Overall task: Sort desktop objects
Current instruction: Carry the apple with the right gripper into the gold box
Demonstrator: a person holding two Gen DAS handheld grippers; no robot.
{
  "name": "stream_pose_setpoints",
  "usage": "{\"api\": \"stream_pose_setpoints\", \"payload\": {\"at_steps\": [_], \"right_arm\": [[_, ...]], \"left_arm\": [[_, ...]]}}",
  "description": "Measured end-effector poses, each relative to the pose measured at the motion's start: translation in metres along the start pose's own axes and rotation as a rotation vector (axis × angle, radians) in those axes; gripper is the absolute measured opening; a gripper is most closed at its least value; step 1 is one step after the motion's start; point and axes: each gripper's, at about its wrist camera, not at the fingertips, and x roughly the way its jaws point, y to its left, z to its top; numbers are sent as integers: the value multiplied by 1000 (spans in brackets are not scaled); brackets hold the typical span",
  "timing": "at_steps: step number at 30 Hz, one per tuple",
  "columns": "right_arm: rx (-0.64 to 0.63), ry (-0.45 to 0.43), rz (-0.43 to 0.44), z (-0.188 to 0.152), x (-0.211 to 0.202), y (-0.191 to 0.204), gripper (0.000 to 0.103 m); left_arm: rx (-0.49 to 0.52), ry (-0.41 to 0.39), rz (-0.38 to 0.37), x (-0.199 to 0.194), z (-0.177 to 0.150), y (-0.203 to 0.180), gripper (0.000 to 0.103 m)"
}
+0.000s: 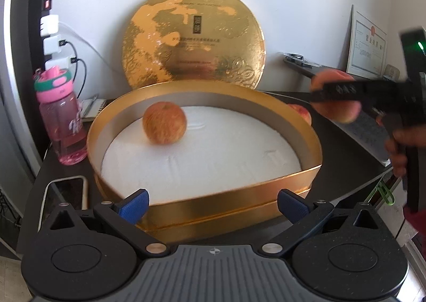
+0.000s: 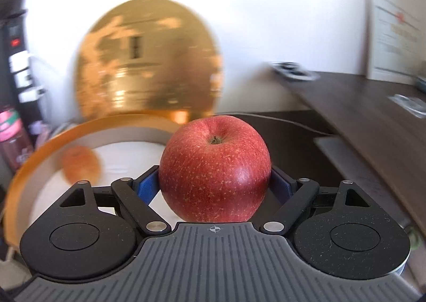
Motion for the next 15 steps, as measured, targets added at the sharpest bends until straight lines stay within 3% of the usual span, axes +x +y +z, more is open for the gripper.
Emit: {"api": "stream_pose_setpoints", "payload": {"at_steps": [6,15], "right_arm": [[-74,86,85,5,38,57,85],[-162,222,74,11,110,104,85]], "left_arm": [[-51,9,17,-3,-9,29,103],[-110,36,15,2,-16,60,103]]}}
